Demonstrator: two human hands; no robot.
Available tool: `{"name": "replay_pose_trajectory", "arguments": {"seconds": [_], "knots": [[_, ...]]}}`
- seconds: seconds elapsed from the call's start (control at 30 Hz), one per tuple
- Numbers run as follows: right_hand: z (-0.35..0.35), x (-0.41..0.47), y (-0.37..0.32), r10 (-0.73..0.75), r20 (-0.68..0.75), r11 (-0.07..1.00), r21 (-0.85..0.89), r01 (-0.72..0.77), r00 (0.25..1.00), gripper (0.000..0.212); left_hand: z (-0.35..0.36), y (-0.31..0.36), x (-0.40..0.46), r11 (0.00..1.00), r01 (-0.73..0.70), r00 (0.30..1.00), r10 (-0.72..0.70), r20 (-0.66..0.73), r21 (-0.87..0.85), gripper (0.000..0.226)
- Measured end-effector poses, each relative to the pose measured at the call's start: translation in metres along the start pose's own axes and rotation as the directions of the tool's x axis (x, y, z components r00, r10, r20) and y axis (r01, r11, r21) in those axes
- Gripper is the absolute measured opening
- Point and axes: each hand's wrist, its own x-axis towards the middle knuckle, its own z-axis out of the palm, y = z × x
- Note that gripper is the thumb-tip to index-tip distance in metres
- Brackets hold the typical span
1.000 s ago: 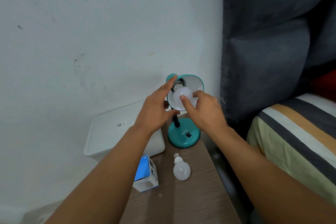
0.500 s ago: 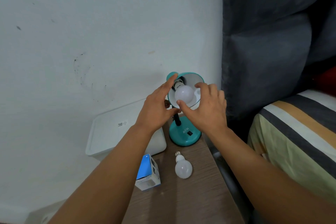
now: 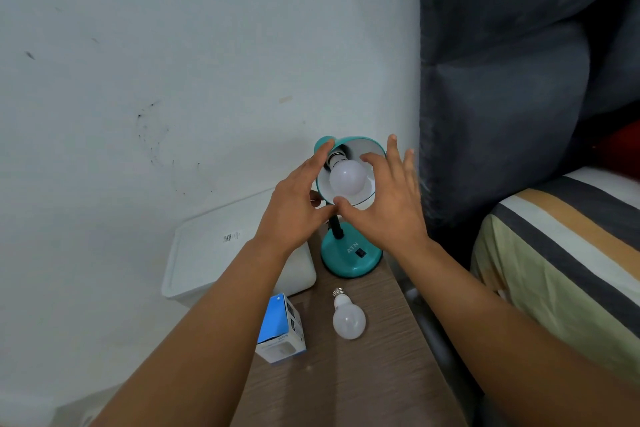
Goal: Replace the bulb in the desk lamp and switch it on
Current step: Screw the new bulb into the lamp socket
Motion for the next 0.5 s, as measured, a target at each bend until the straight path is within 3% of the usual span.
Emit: {"name": "replay_pose_trajectory", "arguments": {"seconds": [0.2, 0.37, 0.5], "knots": [[0.0003, 0.0046, -0.0052, 0.085, -0.003, 0.996, 0.009, -0.085, 0.996, 0.067, 0.0003, 0.0003, 0.0000, 1.000, 0.007, 1.000, -0.007, 0.000, -0.018, 0.094], [-0.0009, 0.0022, -0.0030, 0.036, 0.022, 0.999, 0.010, -0.036, 0.999, 0.082, -0.0004, -0.0002, -0.0001, 1.000, 0.005, 1.000, -0.005, -0.002, 0.014, 0.094], [0.0013, 0.0049, -0.0024, 0.059, 0.017, 0.997, -0.042, -0.058, 0.998, 0.070, 0.0007, 0.0004, -0.0008, 1.000, 0.010, 1.000, -0.010, -0.004, -0.011, 0.093]]}}
